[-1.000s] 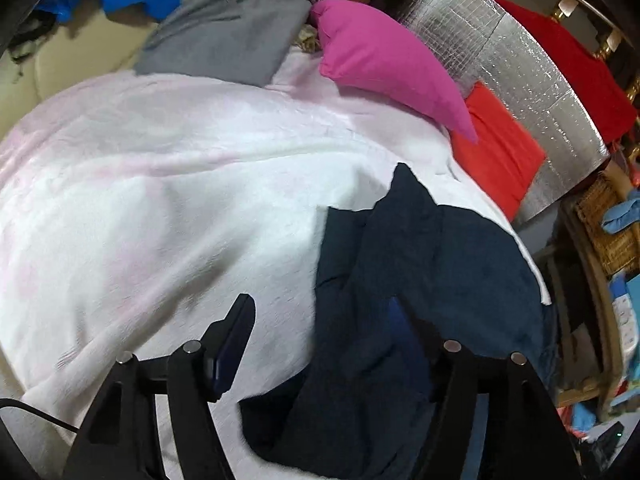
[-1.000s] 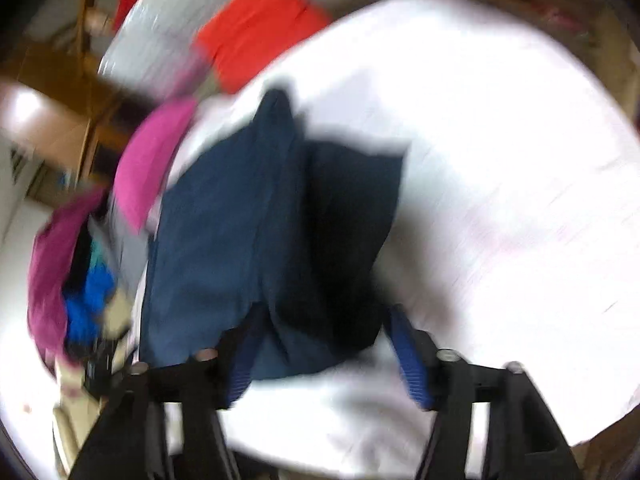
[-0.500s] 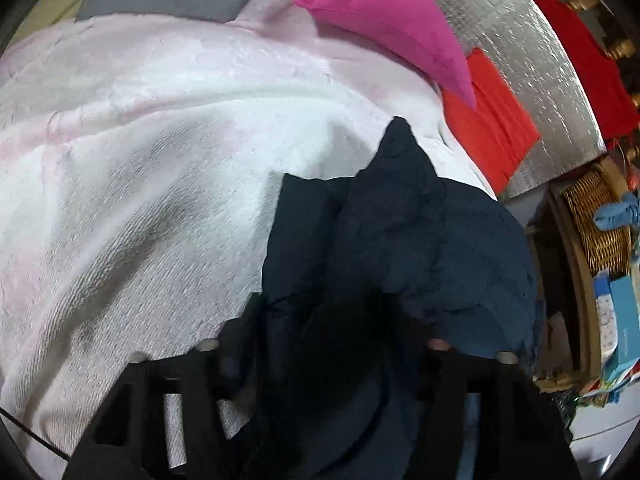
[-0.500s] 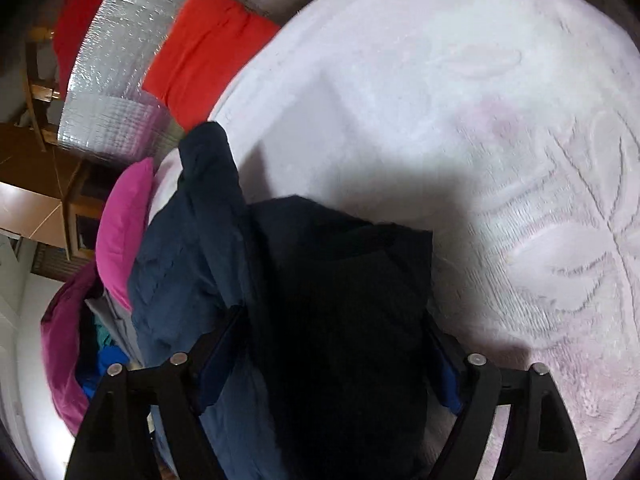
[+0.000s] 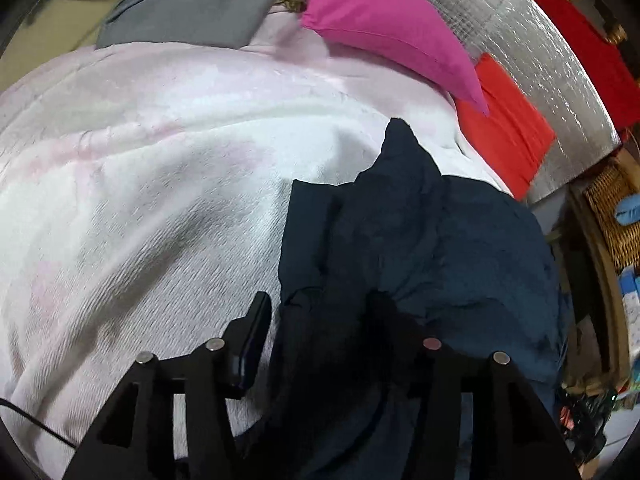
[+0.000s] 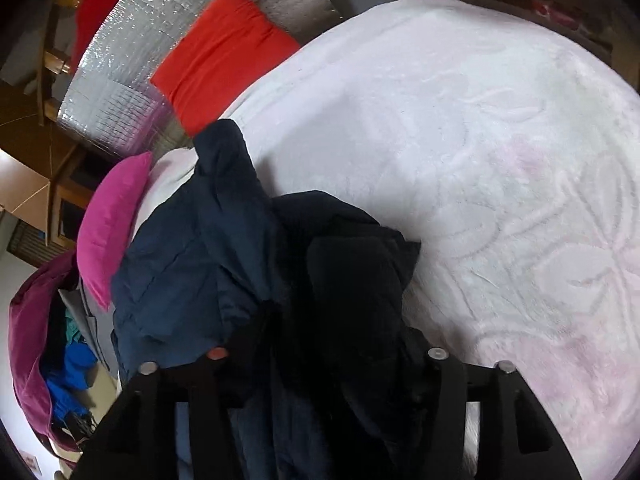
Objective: Fold large clothes
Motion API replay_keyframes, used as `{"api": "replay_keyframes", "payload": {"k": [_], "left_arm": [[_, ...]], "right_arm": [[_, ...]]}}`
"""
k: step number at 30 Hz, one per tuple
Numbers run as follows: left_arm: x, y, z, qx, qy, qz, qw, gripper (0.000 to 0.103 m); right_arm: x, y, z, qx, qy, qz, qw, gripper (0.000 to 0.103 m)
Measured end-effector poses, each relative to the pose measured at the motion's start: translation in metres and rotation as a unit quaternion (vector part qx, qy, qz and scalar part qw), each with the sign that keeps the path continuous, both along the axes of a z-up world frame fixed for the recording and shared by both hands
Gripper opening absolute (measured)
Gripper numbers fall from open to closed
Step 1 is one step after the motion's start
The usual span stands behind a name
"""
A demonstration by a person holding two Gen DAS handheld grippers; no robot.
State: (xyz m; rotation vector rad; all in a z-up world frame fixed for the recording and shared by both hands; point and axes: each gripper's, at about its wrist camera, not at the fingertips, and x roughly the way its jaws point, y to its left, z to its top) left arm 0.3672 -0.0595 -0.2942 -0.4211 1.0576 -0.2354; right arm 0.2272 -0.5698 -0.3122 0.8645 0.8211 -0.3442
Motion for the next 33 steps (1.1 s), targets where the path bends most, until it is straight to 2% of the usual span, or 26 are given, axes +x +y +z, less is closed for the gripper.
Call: {"api": "replay_keyframes", "payload": {"k": [2,4,5,8,9,10,12,16,19,21,23,27,30,33], "left_arm": [[-0.01,-0.001,0.011,0.018,-0.015,0.002,0.9997,0.058],[-0.024,-0.008,0.025,0.057,-0.045,0.004,0.9973,0.067],[-0.031,-0.01,0.031,0.071,-0.06,0.004,0.9956,0.068],[-0.056,-0.029,0.05,0.12,-0.13,-0.013,0.9842,0.073],[-0.064,-0.035,0.053,0.134,-0.147,-0.02,0.9799,0.076],[-0.071,-0.042,0.056,0.148,-0.163,-0.028,0.975,0.077],[-0.08,-0.055,0.057,0.173,-0.187,-0.044,0.966,0.077],[-0.094,-0.073,0.054,0.201,-0.205,-0.07,0.9553,0.077],[-0.094,-0.083,0.048,0.211,-0.205,-0.088,0.9517,0.077],[-0.094,-0.082,0.045,0.217,-0.201,-0.095,0.9507,0.077],[-0.095,-0.082,0.043,0.22,-0.196,-0.098,0.9505,0.077],[-0.095,-0.087,0.039,0.231,-0.197,-0.101,0.9475,0.077],[-0.092,-0.09,0.037,0.241,-0.197,-0.1,0.9451,0.077],[-0.089,-0.093,0.035,0.247,-0.196,-0.102,0.9436,0.077]], "right_arm": [[-0.006,0.005,0.011,-0.025,0.003,-0.006,1.0,0.066],[-0.016,0.011,0.026,-0.064,-0.003,-0.015,0.998,0.066],[-0.022,0.015,0.035,-0.088,-0.01,-0.019,0.996,0.066],[-0.049,0.034,0.061,-0.148,-0.051,-0.008,0.988,0.066],[-0.053,0.039,0.066,-0.159,-0.059,0.001,0.986,0.062],[-0.056,0.051,0.073,-0.176,-0.075,0.016,0.981,0.05],[-0.054,0.071,0.078,-0.193,-0.083,0.042,0.977,0.038],[-0.047,0.083,0.061,-0.176,-0.054,0.081,0.98,0.038],[-0.053,0.065,0.031,-0.134,0.005,0.088,0.987,0.035],[-0.057,0.059,0.024,-0.109,0.014,0.082,0.991,0.032],[-0.055,0.058,0.031,-0.112,0.005,0.078,0.991,0.032],[-0.043,0.057,0.059,-0.133,-0.059,0.077,0.986,0.032],[-0.018,0.052,0.063,-0.147,-0.06,0.08,0.984,0.032],[0.008,0.036,0.049,-0.112,-0.046,0.067,0.99,0.033]]}}
